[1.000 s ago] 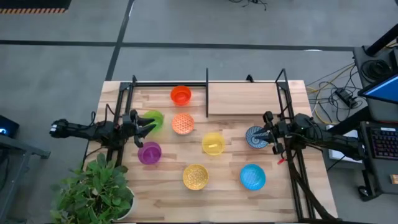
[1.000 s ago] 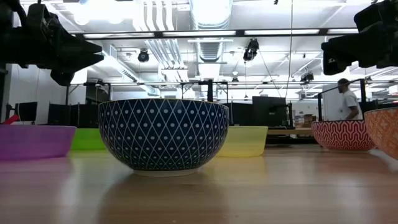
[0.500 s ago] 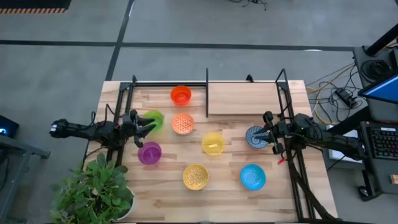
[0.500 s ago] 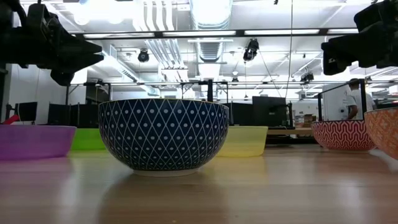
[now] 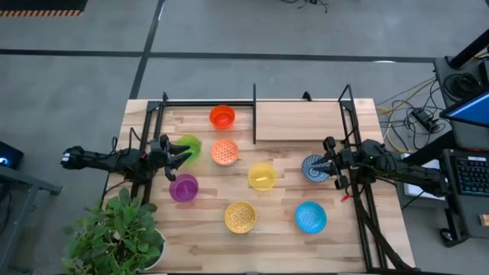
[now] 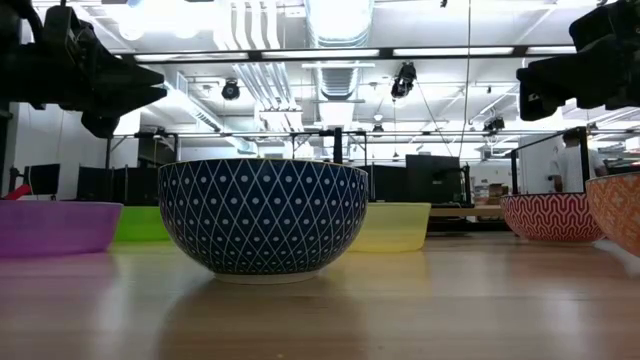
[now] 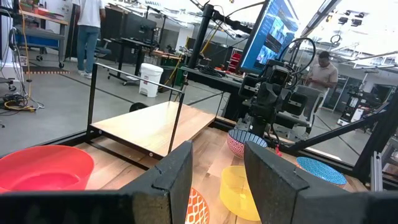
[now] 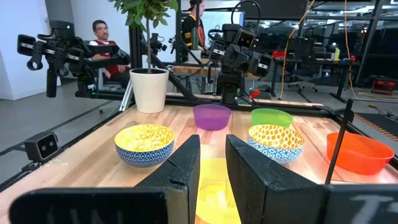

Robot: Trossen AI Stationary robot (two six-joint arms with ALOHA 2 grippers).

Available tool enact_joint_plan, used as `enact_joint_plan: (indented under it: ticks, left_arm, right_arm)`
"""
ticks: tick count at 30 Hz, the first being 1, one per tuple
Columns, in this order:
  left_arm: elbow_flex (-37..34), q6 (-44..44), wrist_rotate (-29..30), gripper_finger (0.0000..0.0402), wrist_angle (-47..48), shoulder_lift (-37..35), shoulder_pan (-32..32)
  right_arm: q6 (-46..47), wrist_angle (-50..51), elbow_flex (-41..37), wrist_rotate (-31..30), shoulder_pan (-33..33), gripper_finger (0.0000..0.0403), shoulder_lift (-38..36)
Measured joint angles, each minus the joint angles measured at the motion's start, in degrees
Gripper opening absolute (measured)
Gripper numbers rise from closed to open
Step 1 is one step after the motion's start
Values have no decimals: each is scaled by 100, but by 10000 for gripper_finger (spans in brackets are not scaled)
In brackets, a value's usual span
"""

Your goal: Place and stack bowls onto a shelf

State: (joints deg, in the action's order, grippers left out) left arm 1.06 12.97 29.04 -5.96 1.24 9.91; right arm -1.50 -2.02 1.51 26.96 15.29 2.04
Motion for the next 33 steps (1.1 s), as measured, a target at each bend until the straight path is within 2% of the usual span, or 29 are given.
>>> enact_joint_plan:
  ticks: [30, 33]
  left_arm:
    - [0, -15, 1, 127, -20, 1, 0]
    - [0, 446, 3, 127, -215, 1, 0]
  right_arm:
    - [0, -2, 0, -2, 0, 68, -2]
    - [0, -1, 0, -2, -1, 68, -1]
